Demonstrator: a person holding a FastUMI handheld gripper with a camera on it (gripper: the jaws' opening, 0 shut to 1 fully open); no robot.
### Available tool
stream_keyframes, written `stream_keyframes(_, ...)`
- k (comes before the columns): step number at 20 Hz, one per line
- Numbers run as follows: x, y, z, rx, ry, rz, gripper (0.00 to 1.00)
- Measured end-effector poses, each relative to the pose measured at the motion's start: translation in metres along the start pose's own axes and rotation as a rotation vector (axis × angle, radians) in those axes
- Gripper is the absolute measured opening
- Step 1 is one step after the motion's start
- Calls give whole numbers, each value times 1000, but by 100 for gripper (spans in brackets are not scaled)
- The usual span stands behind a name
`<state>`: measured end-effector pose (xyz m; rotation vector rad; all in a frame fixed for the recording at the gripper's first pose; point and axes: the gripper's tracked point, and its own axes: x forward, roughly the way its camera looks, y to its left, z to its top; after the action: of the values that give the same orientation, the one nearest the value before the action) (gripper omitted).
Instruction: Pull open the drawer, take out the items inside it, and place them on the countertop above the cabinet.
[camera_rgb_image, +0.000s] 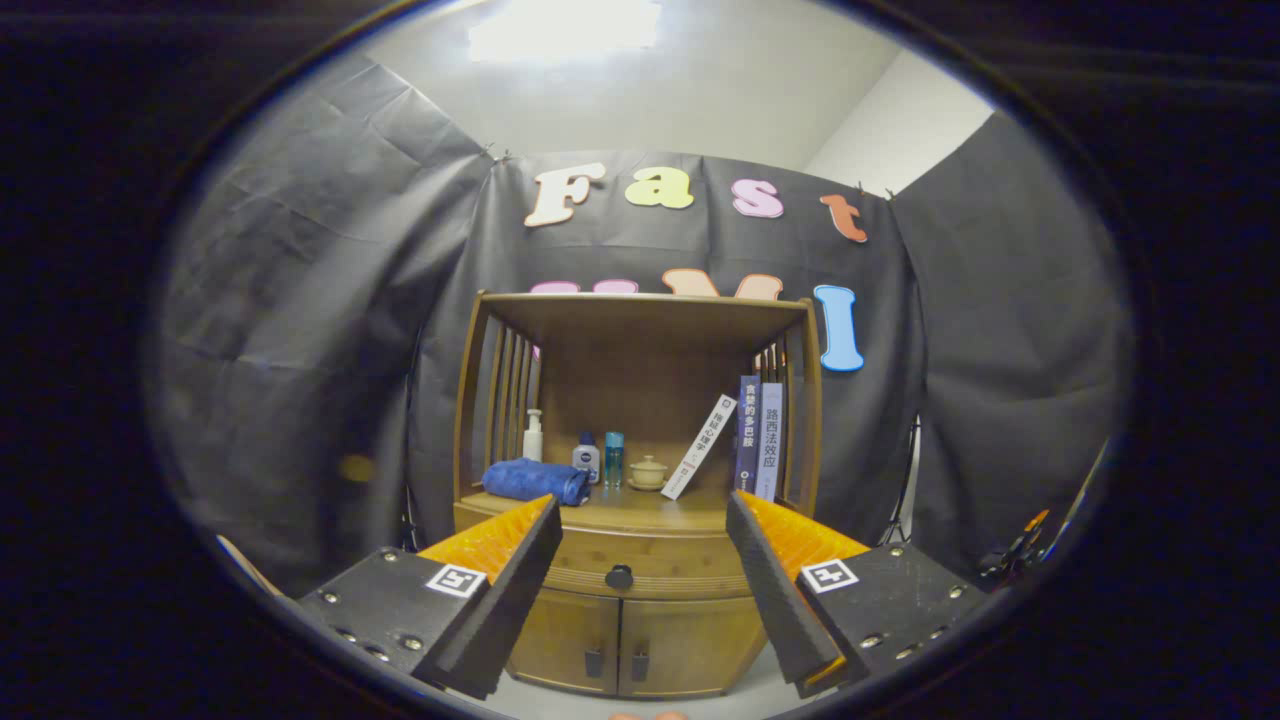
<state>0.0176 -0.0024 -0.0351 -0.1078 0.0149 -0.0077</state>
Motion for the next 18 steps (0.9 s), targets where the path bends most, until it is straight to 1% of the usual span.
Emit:
stream_keyframes(4, 26, 6, -37, -47, 27, 17, 98)
stream_keyframes(6, 47, 5, -53, -74, 33, 13, 98)
stream_keyframes(9, 82, 7, -92, -96, 82, 25, 99)
stream_keyframes(13, 127, 20, -155, -95, 226, 82, 97)
stream_keyframes(16, 154, 31, -194, -114, 308, 102, 96)
stream_keyframes(18, 169, 34, -221, -124, 366, 97, 96)
